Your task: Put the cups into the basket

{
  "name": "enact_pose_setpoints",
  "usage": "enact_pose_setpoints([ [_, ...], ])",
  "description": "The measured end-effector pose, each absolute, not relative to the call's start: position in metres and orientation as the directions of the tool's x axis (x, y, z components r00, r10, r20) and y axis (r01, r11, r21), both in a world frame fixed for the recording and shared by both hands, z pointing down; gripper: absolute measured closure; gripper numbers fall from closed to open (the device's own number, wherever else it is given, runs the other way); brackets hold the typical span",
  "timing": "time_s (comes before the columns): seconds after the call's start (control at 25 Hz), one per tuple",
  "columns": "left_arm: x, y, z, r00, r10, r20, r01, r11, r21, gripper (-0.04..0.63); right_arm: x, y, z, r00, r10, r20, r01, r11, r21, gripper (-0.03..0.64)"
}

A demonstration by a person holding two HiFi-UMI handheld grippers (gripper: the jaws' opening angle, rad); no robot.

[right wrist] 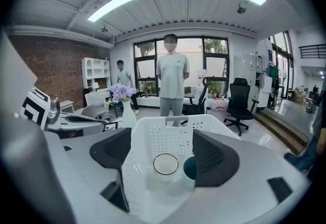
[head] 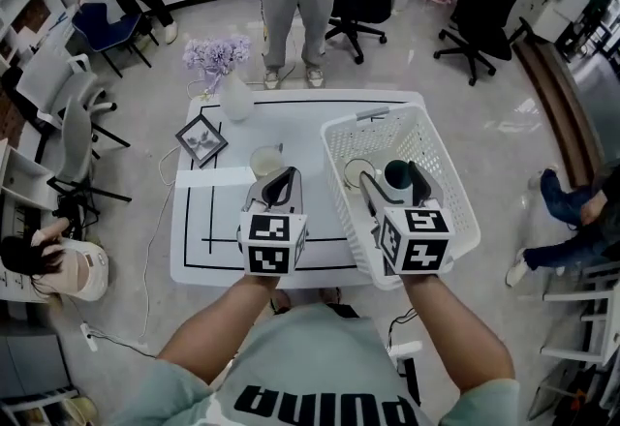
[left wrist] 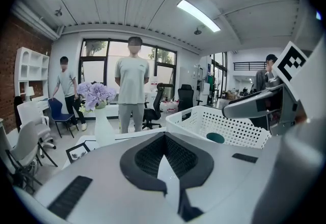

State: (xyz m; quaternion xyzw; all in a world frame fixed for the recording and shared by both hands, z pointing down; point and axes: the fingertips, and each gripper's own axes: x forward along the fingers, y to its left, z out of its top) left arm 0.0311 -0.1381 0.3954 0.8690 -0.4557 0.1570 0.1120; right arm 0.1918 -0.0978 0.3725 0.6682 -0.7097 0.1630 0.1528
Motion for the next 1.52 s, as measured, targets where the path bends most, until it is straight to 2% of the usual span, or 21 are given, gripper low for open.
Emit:
enact_pose_setpoints([
  [0.12,0.024,-0.135,0.388,0.532,-0.765,0.363,-0.83,-0.556,0.045,0.589,0.173,-0.091,0.367,-0.086,-0.902,0.423,-0.996,0.08,-0.032,0.237],
  [0.16,0.021,-0.134,0.387,0.529,-0.768,0.36,-0.832,-0.553,0.042,0.589,0.168,-0.089,0.365,-0.084,-0.905,0.418,-0.996,0.079,-0.028,0.27],
  [0.24,0.013,-0.131,0.384,0.521,-0.776,0.356,-0.838,-0.544,0.039,0.589,0.159,-0.086,0.359,-0.076,-0.911,0.404,-0.997,0.076,-0.015,0.467],
  [0.4,-0.009,-0.128,0.378,0.496,-0.796,0.348,-0.856,-0.516,0.039,0.589,0.131,-0.085,0.351,-0.114,-0.915,0.388,-0.993,0.116,-0.02,0.522],
  [1.0,-0.121,-0.119,0.384,0.326,-0.877,0.353,-0.942,-0.335,0.037,0.589,0.004,-0.092,0.385,-0.32,-0.845,0.427,-0.942,0.333,-0.047,0.543],
  [1.52,-0.152,-0.11,0.403,0.29,-0.889,0.354,-0.953,-0.303,0.019,0.591,-0.028,-0.087,0.426,-0.343,-0.814,0.468,-0.927,0.373,-0.03,0.549],
])
